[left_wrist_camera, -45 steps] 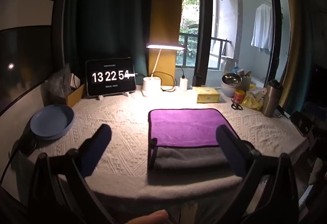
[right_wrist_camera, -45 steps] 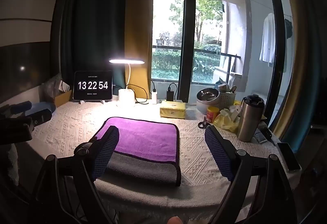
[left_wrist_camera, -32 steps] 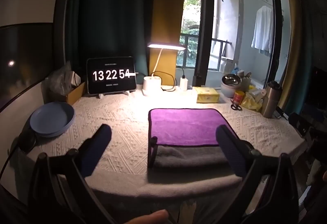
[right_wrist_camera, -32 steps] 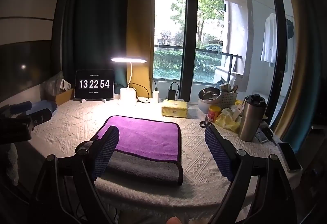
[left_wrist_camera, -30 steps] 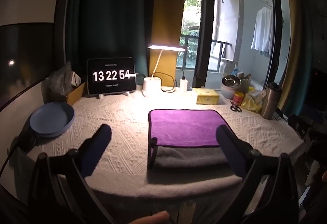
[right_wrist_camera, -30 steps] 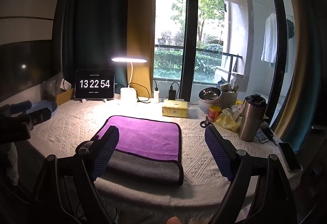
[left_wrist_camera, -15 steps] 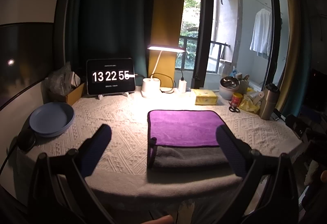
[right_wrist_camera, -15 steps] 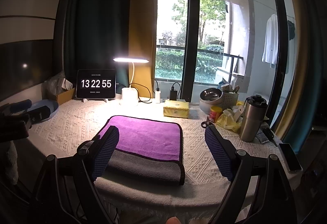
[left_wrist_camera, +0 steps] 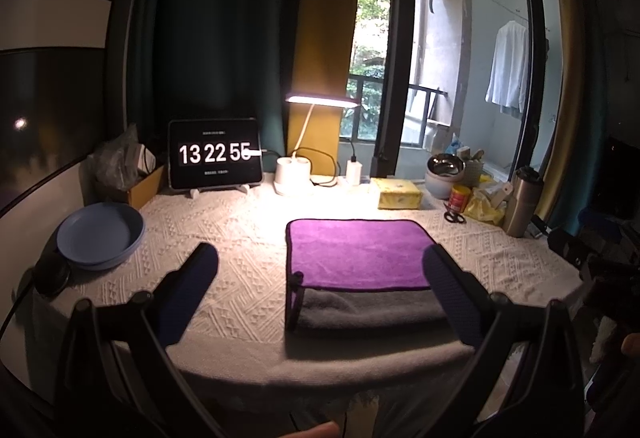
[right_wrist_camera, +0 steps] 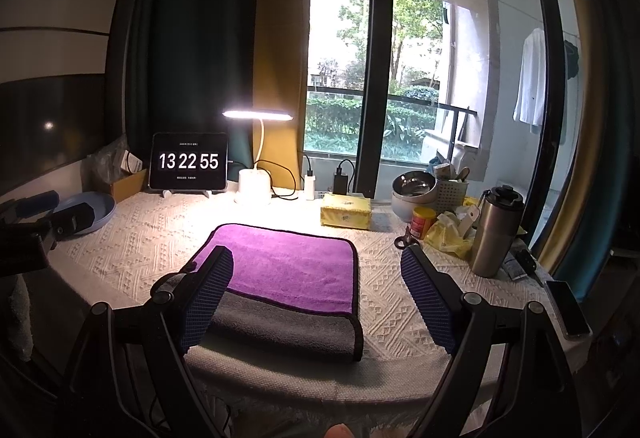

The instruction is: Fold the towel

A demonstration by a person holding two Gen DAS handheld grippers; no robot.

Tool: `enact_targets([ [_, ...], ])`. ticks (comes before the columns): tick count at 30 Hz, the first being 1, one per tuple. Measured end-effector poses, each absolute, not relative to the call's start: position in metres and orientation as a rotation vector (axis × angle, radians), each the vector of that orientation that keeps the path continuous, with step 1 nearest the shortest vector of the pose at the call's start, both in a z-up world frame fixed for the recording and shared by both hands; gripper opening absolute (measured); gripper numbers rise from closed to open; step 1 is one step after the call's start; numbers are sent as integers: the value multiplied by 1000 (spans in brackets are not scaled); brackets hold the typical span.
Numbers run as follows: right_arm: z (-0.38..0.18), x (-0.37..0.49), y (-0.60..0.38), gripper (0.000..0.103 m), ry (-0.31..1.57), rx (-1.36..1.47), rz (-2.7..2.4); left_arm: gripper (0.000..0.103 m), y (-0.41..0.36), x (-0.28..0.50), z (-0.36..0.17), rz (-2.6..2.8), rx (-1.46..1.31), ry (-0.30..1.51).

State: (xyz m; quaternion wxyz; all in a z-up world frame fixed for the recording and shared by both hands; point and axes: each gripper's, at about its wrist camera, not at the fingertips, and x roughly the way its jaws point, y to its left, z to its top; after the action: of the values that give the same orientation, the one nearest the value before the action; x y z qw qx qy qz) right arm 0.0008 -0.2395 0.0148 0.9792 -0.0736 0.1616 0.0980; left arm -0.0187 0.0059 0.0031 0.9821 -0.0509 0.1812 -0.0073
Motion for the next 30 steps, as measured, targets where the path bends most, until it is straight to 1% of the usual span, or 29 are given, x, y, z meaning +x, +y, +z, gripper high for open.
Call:
enact_targets([
  [30,12,-1,-245,88,335,-135,185,103,-7,-19,3,-56,-81,370],
])
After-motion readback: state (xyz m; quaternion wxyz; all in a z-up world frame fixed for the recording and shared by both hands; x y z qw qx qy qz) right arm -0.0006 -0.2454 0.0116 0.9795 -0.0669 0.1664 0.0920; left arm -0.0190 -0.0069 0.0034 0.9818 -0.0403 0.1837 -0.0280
